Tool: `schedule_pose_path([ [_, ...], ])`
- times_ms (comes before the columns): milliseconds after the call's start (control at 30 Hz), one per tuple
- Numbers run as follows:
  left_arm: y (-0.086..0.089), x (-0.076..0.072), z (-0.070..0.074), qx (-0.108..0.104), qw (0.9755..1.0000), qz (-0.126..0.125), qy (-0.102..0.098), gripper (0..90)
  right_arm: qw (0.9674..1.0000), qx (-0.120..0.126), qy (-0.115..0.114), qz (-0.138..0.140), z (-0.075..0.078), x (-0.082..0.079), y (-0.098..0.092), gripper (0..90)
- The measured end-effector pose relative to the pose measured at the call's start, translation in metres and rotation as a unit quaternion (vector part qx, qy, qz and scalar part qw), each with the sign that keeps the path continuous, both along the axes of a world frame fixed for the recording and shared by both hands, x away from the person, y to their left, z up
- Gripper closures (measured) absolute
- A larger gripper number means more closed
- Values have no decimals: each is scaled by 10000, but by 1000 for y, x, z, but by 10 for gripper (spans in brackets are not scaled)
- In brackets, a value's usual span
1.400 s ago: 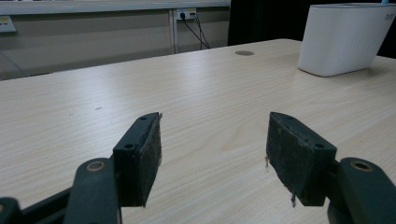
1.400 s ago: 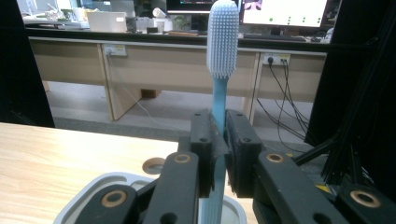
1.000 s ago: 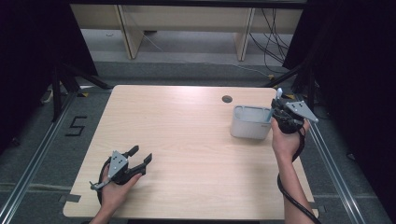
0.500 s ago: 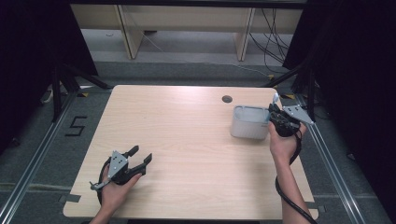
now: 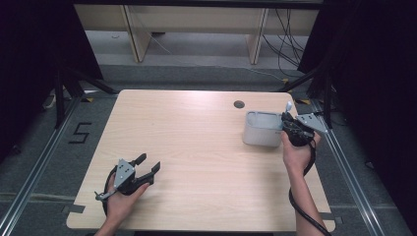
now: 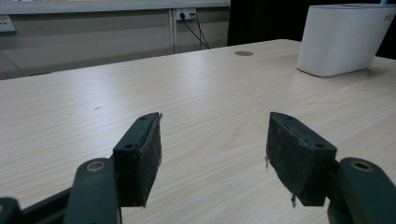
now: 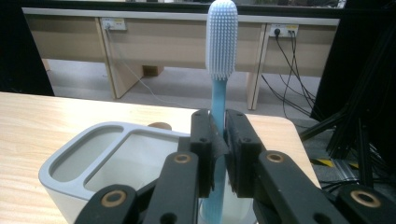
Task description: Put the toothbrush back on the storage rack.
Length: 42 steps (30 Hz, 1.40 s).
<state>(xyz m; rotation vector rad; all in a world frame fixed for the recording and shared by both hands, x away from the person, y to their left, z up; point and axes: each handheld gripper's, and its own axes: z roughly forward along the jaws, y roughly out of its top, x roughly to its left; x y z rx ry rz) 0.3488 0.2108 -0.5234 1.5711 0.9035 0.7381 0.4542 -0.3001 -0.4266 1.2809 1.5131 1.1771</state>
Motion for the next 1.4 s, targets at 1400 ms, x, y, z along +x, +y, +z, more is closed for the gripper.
schedule_pose_path([
  [1400,-1,0,0,11,10000,-21,0,354,9997,49,230,-68,-22,-1,-1,821],
])
